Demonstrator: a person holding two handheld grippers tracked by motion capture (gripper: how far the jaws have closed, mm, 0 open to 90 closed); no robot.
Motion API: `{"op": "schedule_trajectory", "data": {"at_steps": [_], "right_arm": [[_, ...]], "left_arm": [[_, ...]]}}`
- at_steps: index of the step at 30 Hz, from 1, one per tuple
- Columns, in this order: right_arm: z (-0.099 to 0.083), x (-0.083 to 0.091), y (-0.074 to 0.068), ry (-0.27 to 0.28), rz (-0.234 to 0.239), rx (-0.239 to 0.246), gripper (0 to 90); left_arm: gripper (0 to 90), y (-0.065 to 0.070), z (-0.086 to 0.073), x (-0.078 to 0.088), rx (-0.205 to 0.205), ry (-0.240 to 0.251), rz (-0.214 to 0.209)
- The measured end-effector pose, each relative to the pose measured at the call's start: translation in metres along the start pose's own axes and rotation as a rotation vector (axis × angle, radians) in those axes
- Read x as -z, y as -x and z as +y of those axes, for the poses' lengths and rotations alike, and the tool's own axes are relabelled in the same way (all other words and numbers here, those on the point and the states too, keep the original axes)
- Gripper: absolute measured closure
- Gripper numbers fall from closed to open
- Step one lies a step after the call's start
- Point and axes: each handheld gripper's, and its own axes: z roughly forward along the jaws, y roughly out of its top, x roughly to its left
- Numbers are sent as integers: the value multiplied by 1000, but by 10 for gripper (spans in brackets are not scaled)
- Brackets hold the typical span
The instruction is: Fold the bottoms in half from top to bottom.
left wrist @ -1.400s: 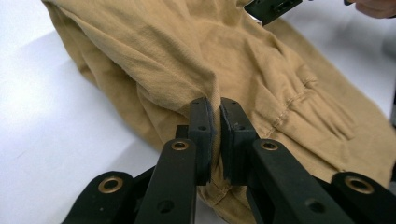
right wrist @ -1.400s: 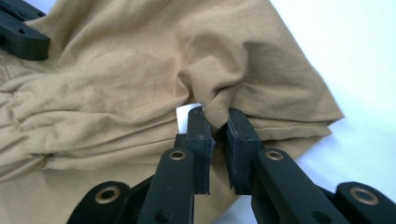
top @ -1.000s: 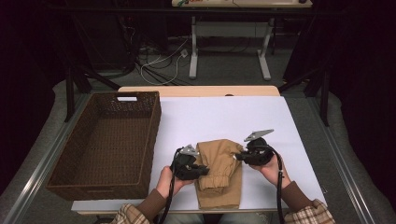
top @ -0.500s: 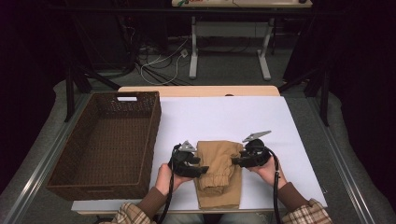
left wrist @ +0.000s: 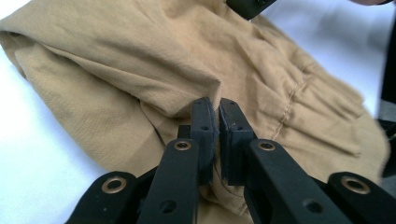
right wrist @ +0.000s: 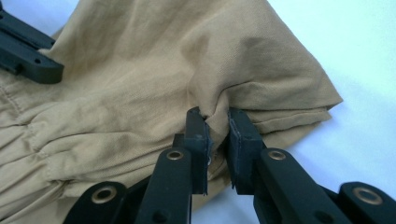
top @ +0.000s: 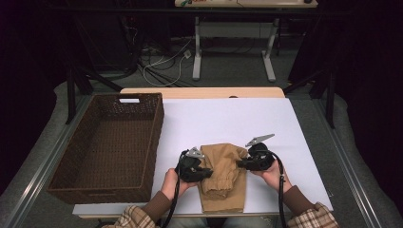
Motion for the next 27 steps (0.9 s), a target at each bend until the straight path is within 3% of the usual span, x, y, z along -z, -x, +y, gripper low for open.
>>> {"op": "schedule_trajectory", "data": {"at_steps": [7, 11, 13, 14, 17, 19, 22, 27], "right_arm": [[2, 16, -9, -17, 20, 23, 795], [-1, 10, -12, -60, 6, 45, 772], [-3, 3, -11, -76, -17, 63, 698], [-3, 3, -10, -78, -20, 60, 644], [-2, 9, -5, -49, -24, 61, 456], [-1, 16, -3, -17, -48, 55, 376], [2, 22, -3, 34, -66, 67, 347], [8, 24, -7, 114, -72, 109, 342]], "left_arm": [[856, 9, -4, 10, -5, -2, -26], [850, 7, -6, 7, -13, -37, -8], [827, 5, -6, 6, -9, -41, -9], [802, 4, -6, 7, -15, -40, 7], [604, 3, -3, 12, -27, -18, 56], [464, 1, 0, 16, -37, 14, 102], [365, 1, 5, 22, -49, 69, 157], [258, -6, 18, 21, -55, 139, 199]]}}
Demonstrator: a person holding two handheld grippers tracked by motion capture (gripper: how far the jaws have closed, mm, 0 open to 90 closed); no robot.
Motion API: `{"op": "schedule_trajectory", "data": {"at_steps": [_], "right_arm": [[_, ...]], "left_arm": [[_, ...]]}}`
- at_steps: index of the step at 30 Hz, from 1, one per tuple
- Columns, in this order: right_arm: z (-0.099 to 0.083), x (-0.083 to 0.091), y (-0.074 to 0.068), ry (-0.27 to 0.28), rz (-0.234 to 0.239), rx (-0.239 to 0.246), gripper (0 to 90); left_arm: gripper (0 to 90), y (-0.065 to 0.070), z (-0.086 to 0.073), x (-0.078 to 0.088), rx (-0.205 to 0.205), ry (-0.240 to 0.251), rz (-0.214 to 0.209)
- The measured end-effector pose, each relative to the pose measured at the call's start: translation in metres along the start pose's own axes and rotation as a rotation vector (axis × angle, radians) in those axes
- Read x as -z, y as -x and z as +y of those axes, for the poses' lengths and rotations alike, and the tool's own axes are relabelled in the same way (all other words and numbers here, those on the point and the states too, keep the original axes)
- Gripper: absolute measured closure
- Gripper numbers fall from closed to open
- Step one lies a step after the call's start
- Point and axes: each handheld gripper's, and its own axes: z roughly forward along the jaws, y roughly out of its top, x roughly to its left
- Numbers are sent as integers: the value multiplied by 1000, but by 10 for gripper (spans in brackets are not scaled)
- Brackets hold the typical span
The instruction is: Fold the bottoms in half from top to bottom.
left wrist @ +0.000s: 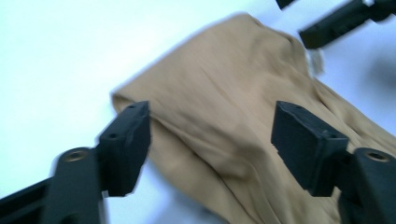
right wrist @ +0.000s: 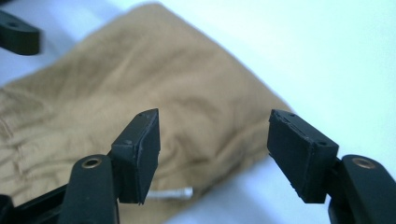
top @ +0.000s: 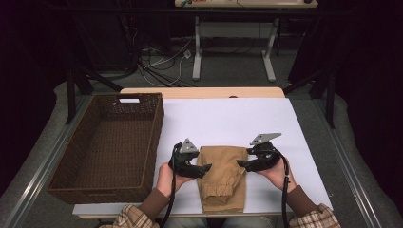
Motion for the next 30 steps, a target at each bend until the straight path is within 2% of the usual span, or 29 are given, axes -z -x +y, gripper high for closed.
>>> {"op": "schedule_trajectory", "data": {"at_steps": [3, 5, 7, 8, 9, 11, 12, 14, 16, 19, 21, 24, 26, 30], "right_arm": [[5, -6, 0, 44, -26, 23, 415], [7, -13, 0, 63, -40, 41, 614], [7, -21, 0, 60, -42, 50, 749], [7, -25, -1, 56, -49, 51, 801], [7, -30, -1, 47, -43, 55, 834], [4, -37, -2, 11, -49, 69, 892], [3, -39, -3, -10, -49, 73, 900], [-1, -44, -2, -41, -52, 74, 900], [-4, -47, 0, -69, -41, 51, 900], [-4, -46, 1, -73, -44, 55, 900], [-5, -45, 1, -68, -48, 46, 859], [-6, -39, 3, -38, -42, 40, 725], [-6, -32, 4, -17, -41, 27, 656], [-8, -20, 6, 0, -24, 2, 470]], "left_arm": [[209, -4, 3, -10, 4, 12, 15], [221, -5, 5, -17, -7, 3, 20], [310, -6, 6, -24, -13, -10, 18], [400, -6, 6, -29, -25, -29, 22], [440, -7, 5, -32, -31, -38, 21], [574, -7, 3, -38, -34, -67, 19], [603, -8, 1, -39, -37, -73, 25], [673, -10, -2, -42, -34, -92, 31], [695, -12, -5, -45, -29, -104, 29], [701, -11, -6, -45, -43, -103, 35], [687, -11, -6, -44, -40, -95, 32], [560, -11, -6, -40, -44, -85, 26], [438, -11, -4, -36, -42, -81, 36], [319, -12, -4, -27, -28, -61, 41]]}}
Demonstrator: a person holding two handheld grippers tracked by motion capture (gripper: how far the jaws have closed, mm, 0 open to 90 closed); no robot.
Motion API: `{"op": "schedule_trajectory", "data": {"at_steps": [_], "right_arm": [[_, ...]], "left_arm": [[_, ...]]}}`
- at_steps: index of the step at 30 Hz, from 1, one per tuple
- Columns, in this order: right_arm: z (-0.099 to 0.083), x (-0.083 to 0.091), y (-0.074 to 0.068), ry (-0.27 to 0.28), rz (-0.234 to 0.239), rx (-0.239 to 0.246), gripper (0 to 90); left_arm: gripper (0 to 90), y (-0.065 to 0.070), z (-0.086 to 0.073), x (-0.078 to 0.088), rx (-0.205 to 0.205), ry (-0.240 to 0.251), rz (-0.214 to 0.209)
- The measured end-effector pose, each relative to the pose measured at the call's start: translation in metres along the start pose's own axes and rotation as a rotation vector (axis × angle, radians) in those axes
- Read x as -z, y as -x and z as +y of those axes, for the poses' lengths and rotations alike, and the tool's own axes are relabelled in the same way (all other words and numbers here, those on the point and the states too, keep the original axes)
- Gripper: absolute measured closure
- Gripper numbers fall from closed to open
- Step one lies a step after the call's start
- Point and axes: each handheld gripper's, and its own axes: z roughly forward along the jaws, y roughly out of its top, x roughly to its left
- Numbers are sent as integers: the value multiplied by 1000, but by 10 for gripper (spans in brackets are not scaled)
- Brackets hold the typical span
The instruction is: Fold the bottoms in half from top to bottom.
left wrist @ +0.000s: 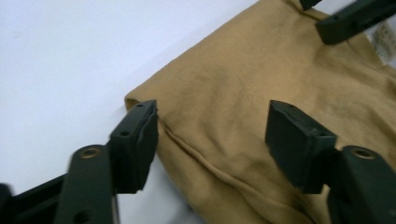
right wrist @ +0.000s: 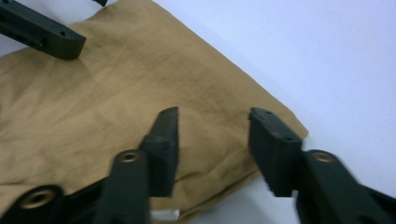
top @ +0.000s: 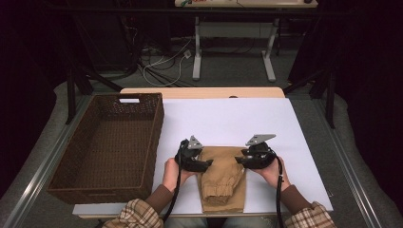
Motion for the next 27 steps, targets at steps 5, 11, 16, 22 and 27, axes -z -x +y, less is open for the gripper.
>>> {"op": "schedule_trajectory", "data": {"at_steps": [5, 11, 16, 22, 27], "right_arm": [[-5, 11, 0, -9, 5, -8, 315], [-9, 20, -1, 2, 11, -19, 207], [-14, 25, -6, -2, 27, -23, 169], [-20, 29, -14, -3, 53, -38, 154], [-23, 31, -20, -18, 62, -46, 154]], "left_arm": [[189, 2, -3, 13, 13, 14, -13], [149, 7, -7, 22, 9, 12, -28], [113, 7, -10, 28, 22, 6, -27], [49, 12, -14, 29, 45, -32, -31], [10, 16, -17, 28, 56, -62, -36]]}}
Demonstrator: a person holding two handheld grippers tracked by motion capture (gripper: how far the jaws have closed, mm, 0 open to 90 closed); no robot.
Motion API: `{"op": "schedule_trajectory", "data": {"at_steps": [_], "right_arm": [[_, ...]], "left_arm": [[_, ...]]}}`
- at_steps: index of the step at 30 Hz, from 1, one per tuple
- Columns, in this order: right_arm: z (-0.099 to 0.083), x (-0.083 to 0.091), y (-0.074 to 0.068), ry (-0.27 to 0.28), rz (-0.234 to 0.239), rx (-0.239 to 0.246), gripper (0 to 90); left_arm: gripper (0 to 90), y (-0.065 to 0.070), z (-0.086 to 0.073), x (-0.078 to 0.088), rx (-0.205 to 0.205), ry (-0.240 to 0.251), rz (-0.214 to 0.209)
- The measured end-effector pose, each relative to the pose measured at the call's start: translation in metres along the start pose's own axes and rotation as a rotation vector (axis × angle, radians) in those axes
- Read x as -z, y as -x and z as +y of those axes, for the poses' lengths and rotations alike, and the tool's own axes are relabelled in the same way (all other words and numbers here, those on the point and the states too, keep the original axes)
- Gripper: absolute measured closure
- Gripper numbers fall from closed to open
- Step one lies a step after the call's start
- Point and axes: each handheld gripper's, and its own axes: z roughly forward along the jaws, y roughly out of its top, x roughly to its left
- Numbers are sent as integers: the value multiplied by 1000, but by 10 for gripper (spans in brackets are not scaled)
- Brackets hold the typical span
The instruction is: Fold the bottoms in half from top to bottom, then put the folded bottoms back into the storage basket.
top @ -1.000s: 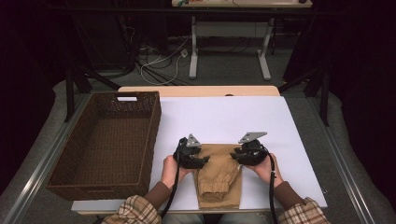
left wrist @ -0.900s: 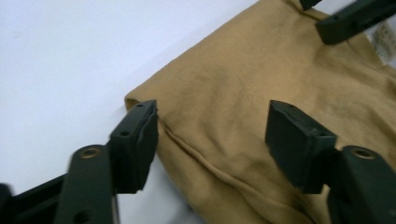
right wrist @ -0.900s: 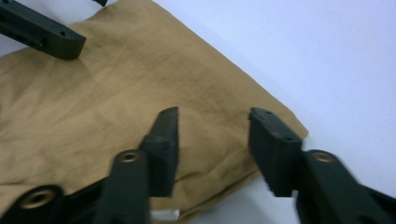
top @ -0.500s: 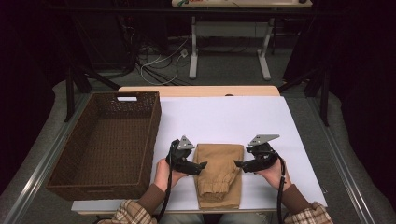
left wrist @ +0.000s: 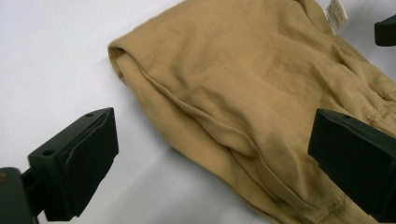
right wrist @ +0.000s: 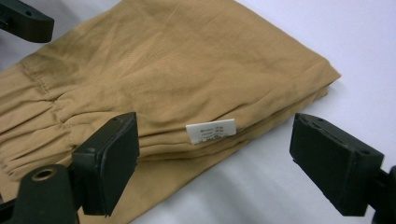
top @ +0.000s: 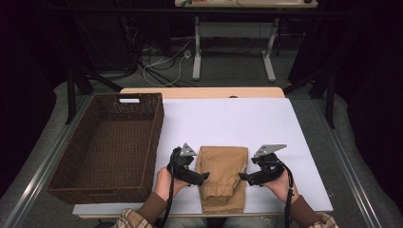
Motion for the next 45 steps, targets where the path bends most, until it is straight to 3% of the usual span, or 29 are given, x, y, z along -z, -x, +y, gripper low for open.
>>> {"op": "schedule_trajectory", "data": {"at_steps": [16, 27, 35, 40, 45], "right_arm": [[-1, 2, -3, -8, 0, -17, 158], [-4, -7, -5, -50, 20, -27, 173], [-7, -18, -8, -119, 40, -53, 213], [-8, -21, -9, -135, 38, -62, 284], [-8, -22, -13, -130, 28, -52, 449]], "left_arm": [[0, 1, 1, -7, 16, -51, -8], [6, 5, 0, -17, 38, -99, -26], [148, 8, -2, -24, 63, -121, -85], [182, 9, -2, -25, 66, -108, -87], [401, 12, -4, -26, 71, -83, -124]]}}
